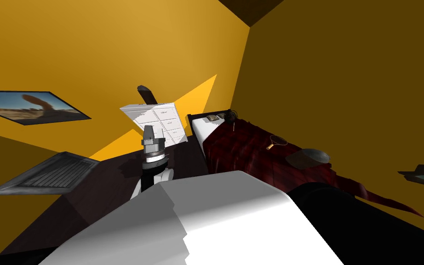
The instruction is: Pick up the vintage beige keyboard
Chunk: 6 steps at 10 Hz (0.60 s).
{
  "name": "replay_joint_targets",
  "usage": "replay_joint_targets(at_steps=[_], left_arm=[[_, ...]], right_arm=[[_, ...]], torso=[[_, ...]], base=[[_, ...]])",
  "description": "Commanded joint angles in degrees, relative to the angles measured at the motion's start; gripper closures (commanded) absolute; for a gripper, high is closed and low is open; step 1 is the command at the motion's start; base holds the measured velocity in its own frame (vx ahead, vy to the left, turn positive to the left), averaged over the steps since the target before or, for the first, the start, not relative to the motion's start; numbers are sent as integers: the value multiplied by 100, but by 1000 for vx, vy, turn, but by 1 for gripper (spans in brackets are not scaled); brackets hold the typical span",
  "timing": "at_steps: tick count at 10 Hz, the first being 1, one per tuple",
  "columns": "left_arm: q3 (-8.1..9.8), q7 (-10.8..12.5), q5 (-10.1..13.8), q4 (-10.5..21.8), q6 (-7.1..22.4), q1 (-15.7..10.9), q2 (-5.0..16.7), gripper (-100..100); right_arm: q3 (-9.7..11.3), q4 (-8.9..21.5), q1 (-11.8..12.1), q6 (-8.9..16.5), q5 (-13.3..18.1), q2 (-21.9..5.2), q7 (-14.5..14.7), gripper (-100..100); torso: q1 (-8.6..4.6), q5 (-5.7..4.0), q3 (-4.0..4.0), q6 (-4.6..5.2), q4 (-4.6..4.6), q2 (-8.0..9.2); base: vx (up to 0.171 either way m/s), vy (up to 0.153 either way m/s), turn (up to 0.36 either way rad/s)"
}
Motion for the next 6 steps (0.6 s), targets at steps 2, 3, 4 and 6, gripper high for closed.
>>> replay_joint_targets(at_steps=[2, 3, 4, 6], left_arm=[[0, 0, 0, 0, 0, 0, 0, 0], [0, 0, 0, 0, 0, 0, 0, 0], [0, 0, 0, 0, 0, 0, 0, 0], [0, 0, 0, 0, 0, 0, 0, 0]], right_arm=[[-17, -305, 92, 104, -45, -239, -184, 100], [-23, -449, 141, 158, -66, -356, -266, 100], [-27, -522, 165, 185, -76, -414, -307, 100], [-21, -471, 138, 174, -81, -380, -273, 0]], torso=[[6, 2, 0, 0, 1, 0], [11, 4, 1, 0, 1, 1], [13, 5, 2, 0, 2, 2], [9, 4, 3, 2, 3, 3]], base=[[-3, 19, -13], [-8, 26, -9], [-4, 26, -6], [0, 6, 0]])
